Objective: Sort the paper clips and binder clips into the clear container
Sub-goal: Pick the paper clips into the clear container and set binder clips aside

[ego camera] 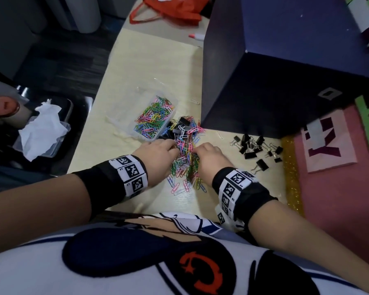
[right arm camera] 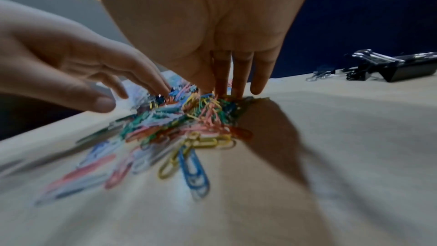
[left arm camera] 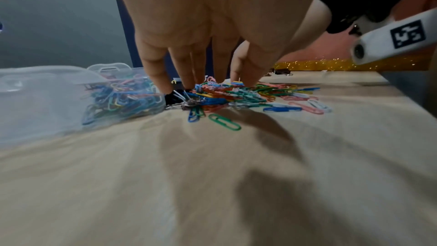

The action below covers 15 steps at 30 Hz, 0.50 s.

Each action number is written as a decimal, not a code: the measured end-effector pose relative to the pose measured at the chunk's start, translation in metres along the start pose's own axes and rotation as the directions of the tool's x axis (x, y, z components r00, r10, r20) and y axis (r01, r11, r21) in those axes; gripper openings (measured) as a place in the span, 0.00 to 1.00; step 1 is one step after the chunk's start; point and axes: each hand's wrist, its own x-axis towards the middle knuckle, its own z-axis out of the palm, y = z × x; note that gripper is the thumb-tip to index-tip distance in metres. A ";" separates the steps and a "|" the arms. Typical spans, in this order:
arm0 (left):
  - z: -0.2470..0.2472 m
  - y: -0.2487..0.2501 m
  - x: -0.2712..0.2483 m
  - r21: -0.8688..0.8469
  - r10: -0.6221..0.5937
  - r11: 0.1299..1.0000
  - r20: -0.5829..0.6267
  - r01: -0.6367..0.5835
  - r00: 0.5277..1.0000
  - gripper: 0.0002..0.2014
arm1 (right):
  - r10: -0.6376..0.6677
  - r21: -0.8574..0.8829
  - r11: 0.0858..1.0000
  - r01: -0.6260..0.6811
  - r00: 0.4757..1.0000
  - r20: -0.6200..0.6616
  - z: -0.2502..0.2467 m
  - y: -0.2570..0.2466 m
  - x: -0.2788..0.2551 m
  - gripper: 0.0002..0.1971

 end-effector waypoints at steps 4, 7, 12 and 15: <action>0.002 0.002 -0.003 0.025 0.058 0.998 0.051 -0.059 0.997 0.30 | 0.219 0.057 0.975 -0.216 0.973 -0.067 -0.007 0.003 -0.005 0.27; 0.009 0.006 -0.001 0.014 0.040 0.999 0.135 -0.042 0.990 0.43 | 0.393 0.006 0.918 -0.396 0.913 0.106 -0.004 0.001 -0.013 0.45; 0.011 0.011 0.011 -0.075 -0.019 0.997 0.119 0.028 0.993 0.32 | 0.269 0.047 0.961 -0.271 0.962 0.056 0.016 -0.015 -0.015 0.54; 0.006 0.010 0.015 -0.047 -0.027 0.998 0.124 0.033 0.992 0.21 | 0.205 0.095 0.975 -0.203 0.979 -0.006 0.022 -0.024 -0.010 0.47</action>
